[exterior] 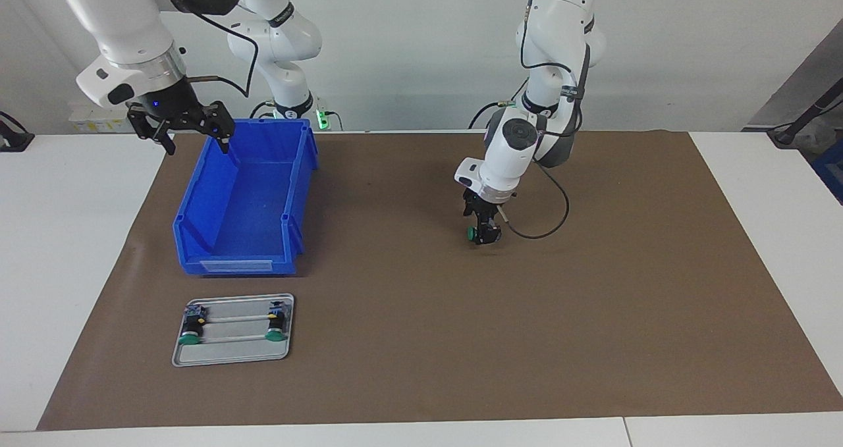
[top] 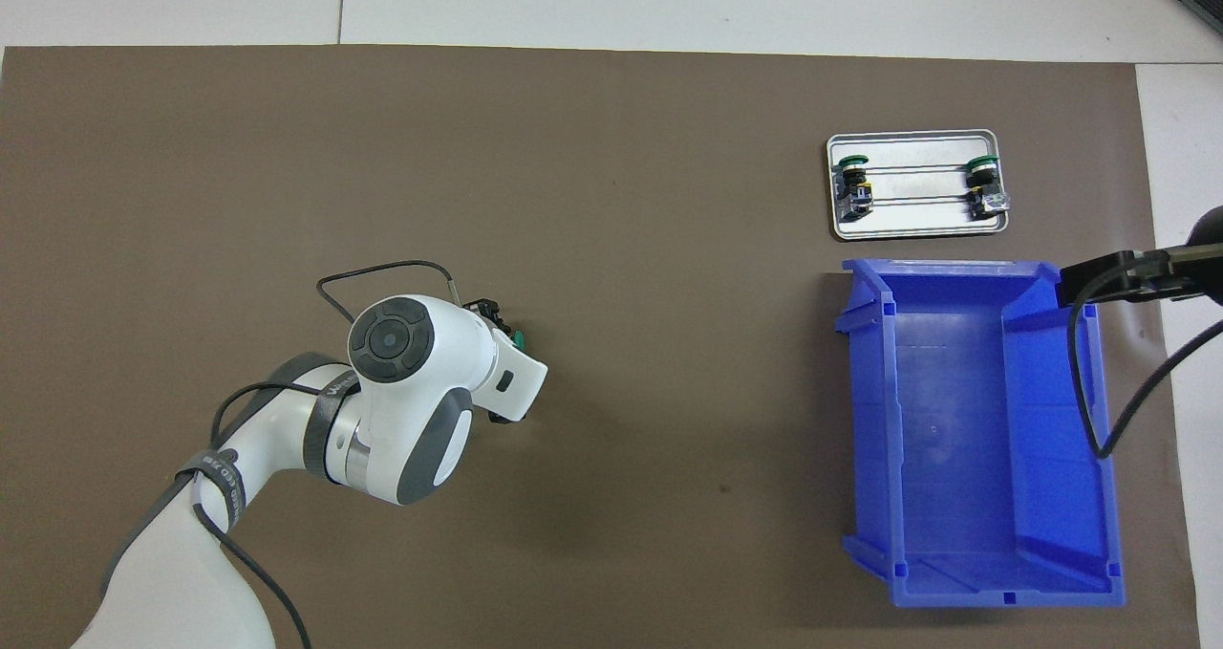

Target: Place and press button with both arms

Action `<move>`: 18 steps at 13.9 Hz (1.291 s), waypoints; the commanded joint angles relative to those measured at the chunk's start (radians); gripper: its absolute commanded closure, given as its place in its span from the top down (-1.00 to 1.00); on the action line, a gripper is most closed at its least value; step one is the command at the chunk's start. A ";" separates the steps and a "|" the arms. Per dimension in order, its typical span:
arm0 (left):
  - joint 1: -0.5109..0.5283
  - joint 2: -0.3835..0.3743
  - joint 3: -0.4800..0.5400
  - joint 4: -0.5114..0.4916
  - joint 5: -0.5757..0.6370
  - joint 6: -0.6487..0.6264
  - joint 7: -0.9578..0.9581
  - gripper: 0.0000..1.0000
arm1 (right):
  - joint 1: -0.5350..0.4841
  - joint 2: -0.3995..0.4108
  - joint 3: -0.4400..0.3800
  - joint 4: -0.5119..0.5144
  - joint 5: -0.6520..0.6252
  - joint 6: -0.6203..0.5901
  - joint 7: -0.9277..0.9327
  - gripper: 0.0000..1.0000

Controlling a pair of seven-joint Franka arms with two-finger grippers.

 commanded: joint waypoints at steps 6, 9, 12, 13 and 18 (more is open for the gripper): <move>-0.016 0.004 0.019 -0.022 -0.005 0.039 0.015 -0.30 | -0.005 -0.011 0.007 -0.010 0.014 -0.016 0.075 1.00; -0.013 0.007 0.020 -0.019 0.000 0.039 0.015 -0.58 | -0.005 -0.009 0.007 -0.013 0.014 -0.014 0.077 1.00; -0.011 0.009 0.020 -0.013 0.001 0.039 0.015 -0.67 | -0.003 -0.014 0.010 -0.021 0.016 -0.005 0.077 1.00; -0.011 0.009 0.022 -0.011 0.001 0.039 0.015 -0.72 | -0.003 -0.014 0.010 -0.021 0.016 -0.007 0.075 1.00; -0.001 0.010 0.022 0.013 0.018 0.038 0.015 -0.73 | -0.005 -0.017 0.010 -0.024 0.016 -0.011 0.075 1.00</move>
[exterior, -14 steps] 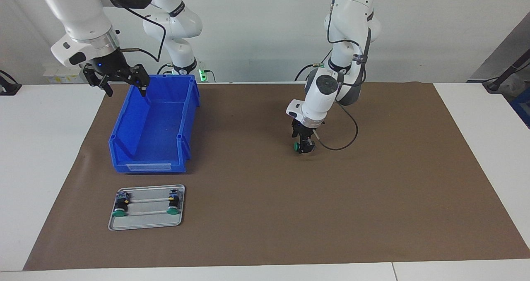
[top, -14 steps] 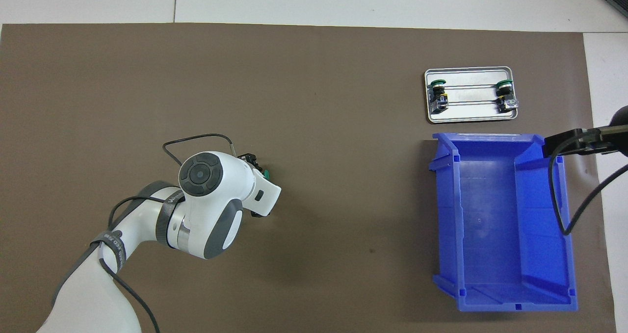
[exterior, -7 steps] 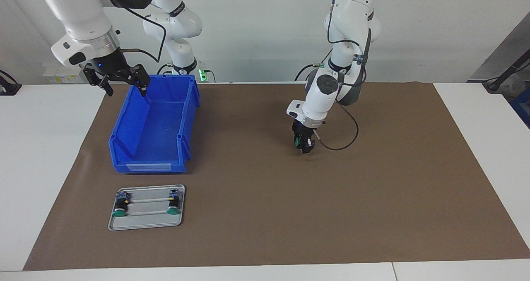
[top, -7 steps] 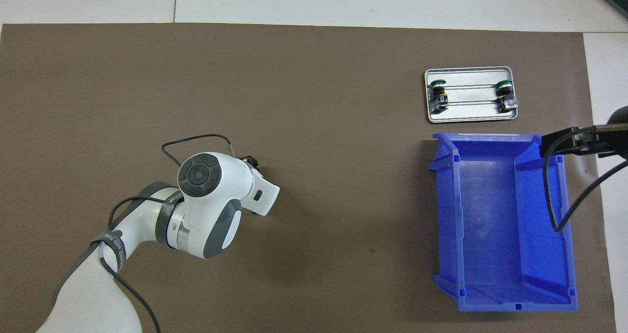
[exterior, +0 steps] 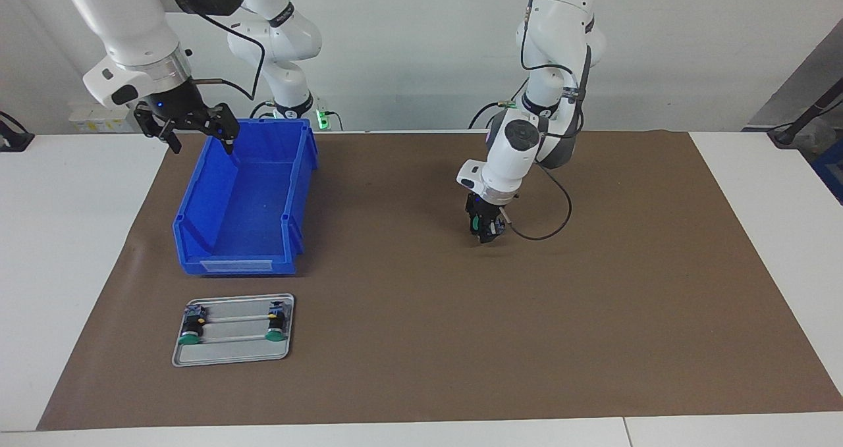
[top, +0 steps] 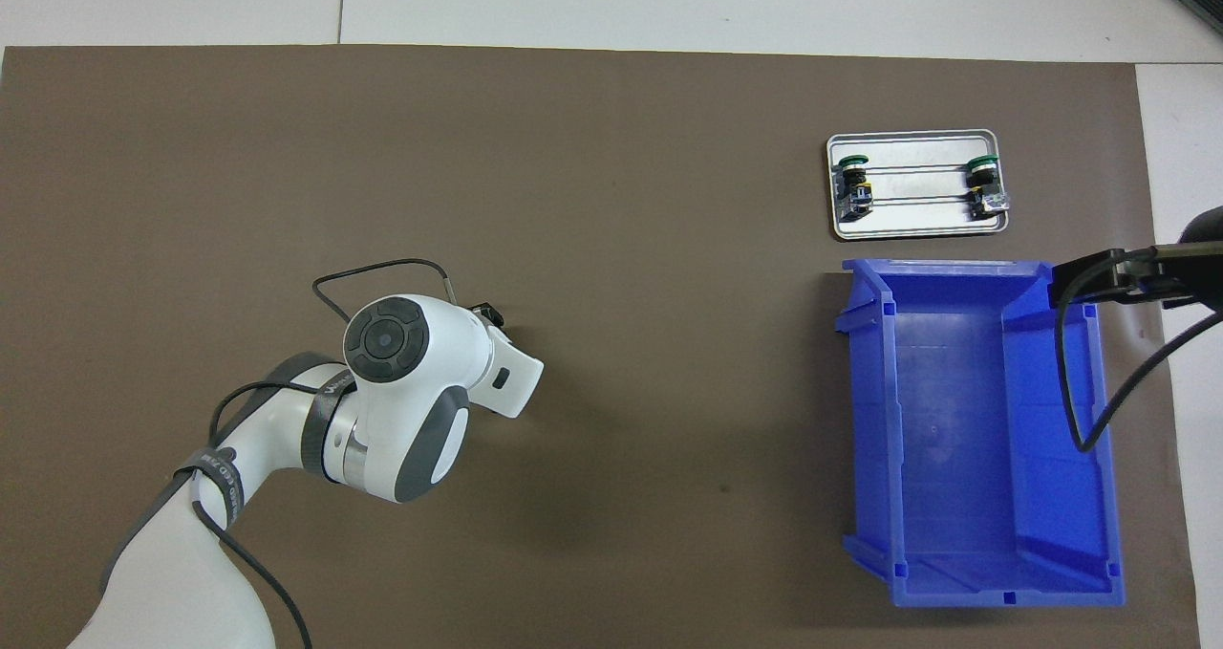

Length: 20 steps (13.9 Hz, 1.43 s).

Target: Place and press button with both arms

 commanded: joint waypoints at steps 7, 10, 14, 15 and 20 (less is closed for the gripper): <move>0.012 0.014 0.012 0.043 0.018 0.014 0.016 -0.75 | -0.007 -0.016 0.009 -0.016 0.014 -0.010 0.018 1.00; 0.024 0.012 0.010 0.047 0.018 0.016 0.017 -0.80 | -0.007 -0.016 0.009 -0.015 0.014 -0.012 0.011 1.00; 0.045 0.006 0.009 0.049 0.008 0.013 0.025 -0.81 | -0.007 -0.018 0.009 -0.013 0.012 -0.010 0.011 1.00; 0.059 0.006 0.009 0.049 0.005 0.014 0.025 -0.81 | -0.007 -0.018 0.009 -0.012 0.012 -0.010 0.011 1.00; 0.095 0.005 0.001 0.049 -0.141 0.014 0.112 -0.81 | -0.007 -0.018 0.009 -0.013 0.012 -0.010 0.011 1.00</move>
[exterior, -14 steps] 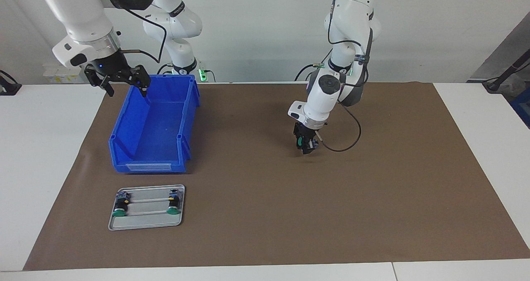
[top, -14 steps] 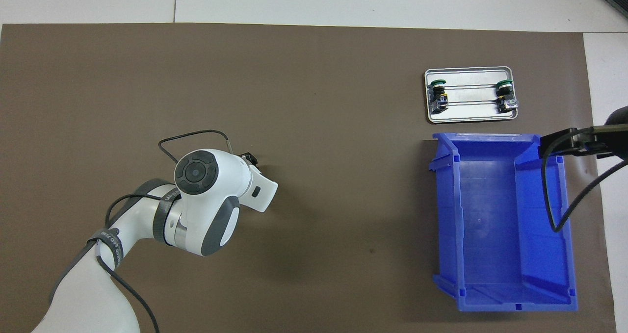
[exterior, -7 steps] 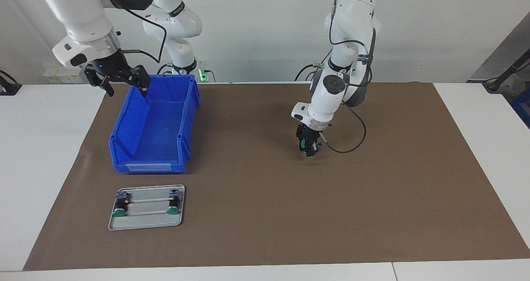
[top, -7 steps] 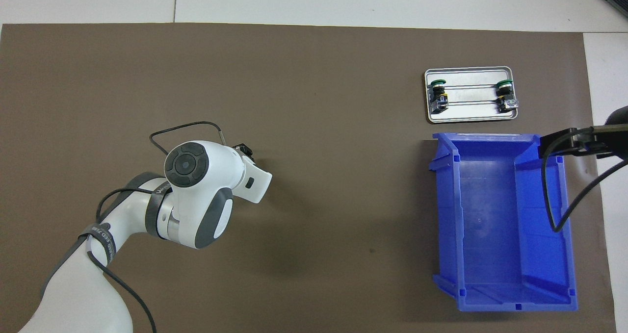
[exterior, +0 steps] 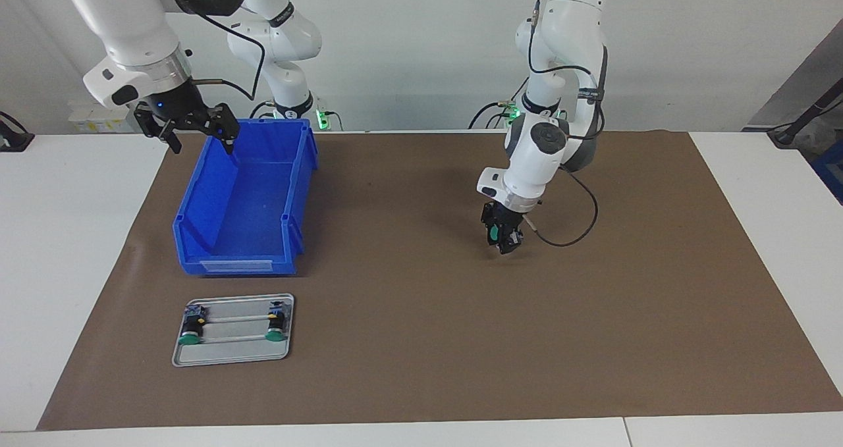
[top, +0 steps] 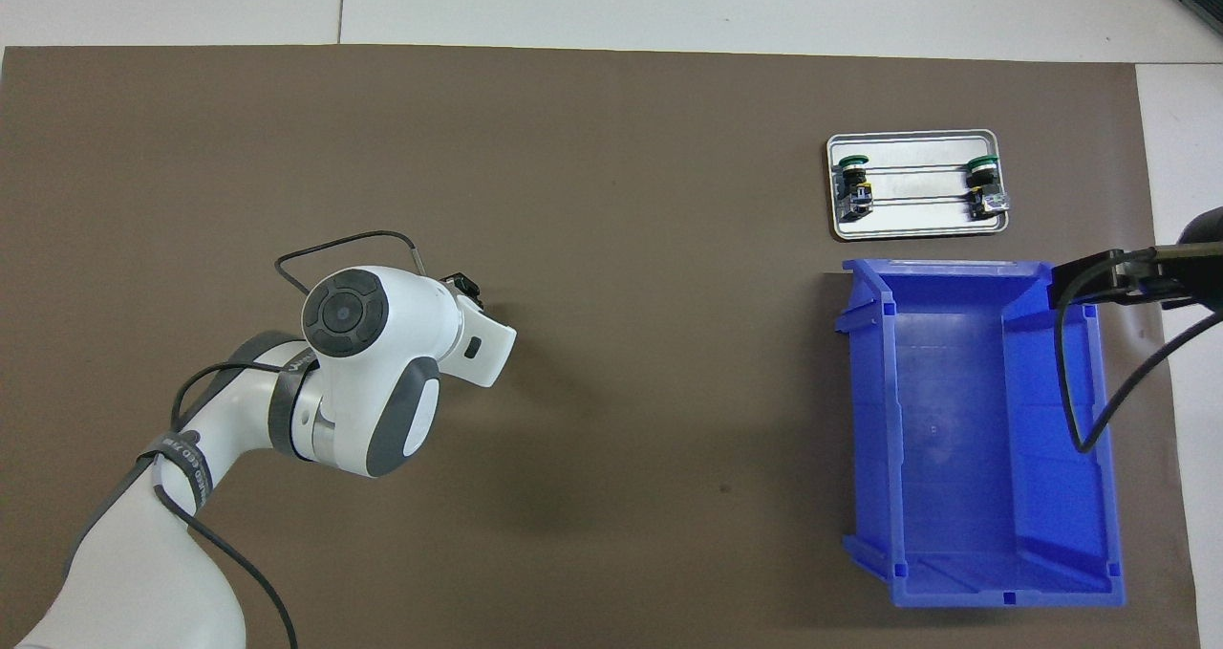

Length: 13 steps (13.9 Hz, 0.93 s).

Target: Place and press button with both arms

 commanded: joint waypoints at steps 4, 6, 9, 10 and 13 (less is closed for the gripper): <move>0.063 -0.010 -0.010 0.004 -0.348 -0.013 0.281 -0.81 | -0.007 -0.017 0.009 -0.011 0.012 -0.010 0.011 1.00; 0.095 -0.013 -0.012 0.004 -0.422 -0.069 0.341 -0.80 | -0.007 -0.017 0.009 -0.011 0.014 -0.010 0.011 1.00; 0.135 -0.024 -0.010 0.004 -0.519 -0.132 0.430 -0.80 | -0.007 -0.017 0.009 -0.013 0.014 -0.010 0.011 1.00; 0.146 -0.024 -0.010 0.004 -0.520 -0.140 0.437 -0.80 | -0.007 -0.017 0.009 -0.011 0.014 -0.010 0.011 1.00; 0.169 -0.024 -0.012 0.004 -0.572 -0.159 0.498 -0.80 | -0.007 -0.017 0.009 -0.013 0.012 -0.010 0.011 1.00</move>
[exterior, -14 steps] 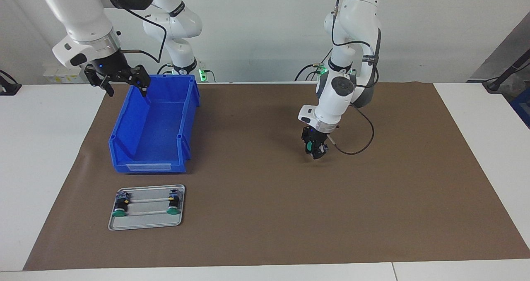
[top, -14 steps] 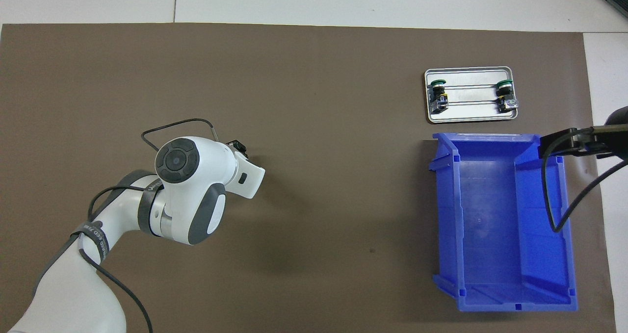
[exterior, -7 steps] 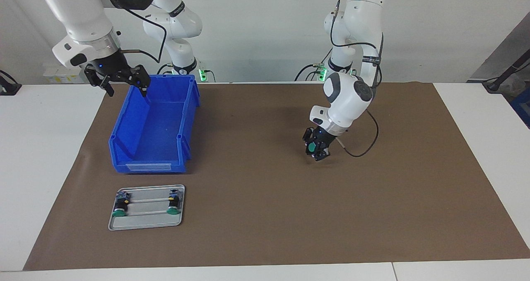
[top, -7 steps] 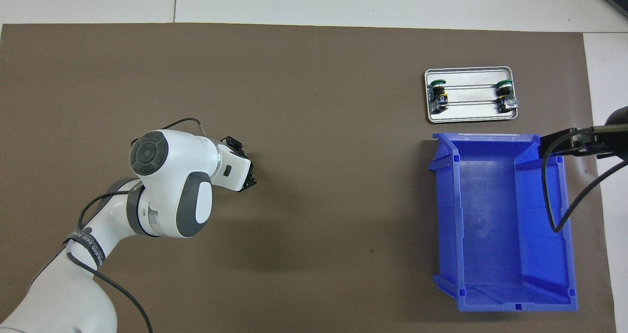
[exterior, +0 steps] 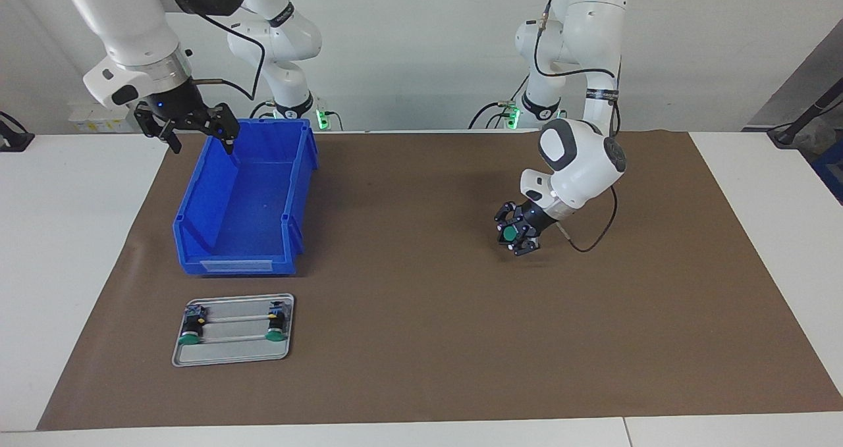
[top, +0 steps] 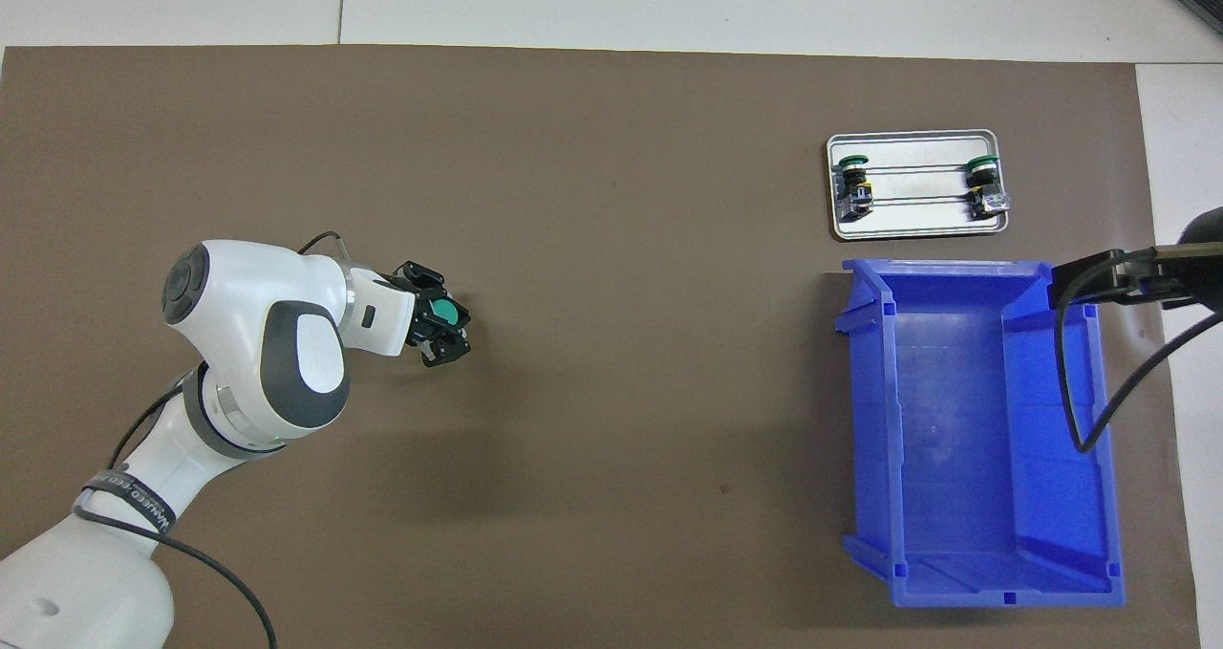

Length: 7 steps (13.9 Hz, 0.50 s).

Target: Place and press button with both arms

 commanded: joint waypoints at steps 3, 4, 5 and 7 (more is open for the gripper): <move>0.031 -0.017 -0.009 -0.010 -0.254 -0.063 0.224 -0.80 | -0.007 -0.017 0.009 -0.011 0.012 -0.010 0.011 1.00; 0.031 -0.019 -0.009 -0.014 -0.266 -0.065 0.238 -0.80 | -0.007 -0.017 0.009 -0.013 0.012 -0.010 0.011 1.00; 0.032 -0.020 -0.009 -0.015 -0.268 -0.066 0.241 -0.80 | -0.007 -0.017 0.009 -0.013 0.012 -0.010 0.011 1.00; 0.028 -0.021 -0.009 -0.021 -0.269 -0.085 0.253 -0.80 | -0.007 -0.017 0.009 -0.011 0.012 -0.010 0.011 1.00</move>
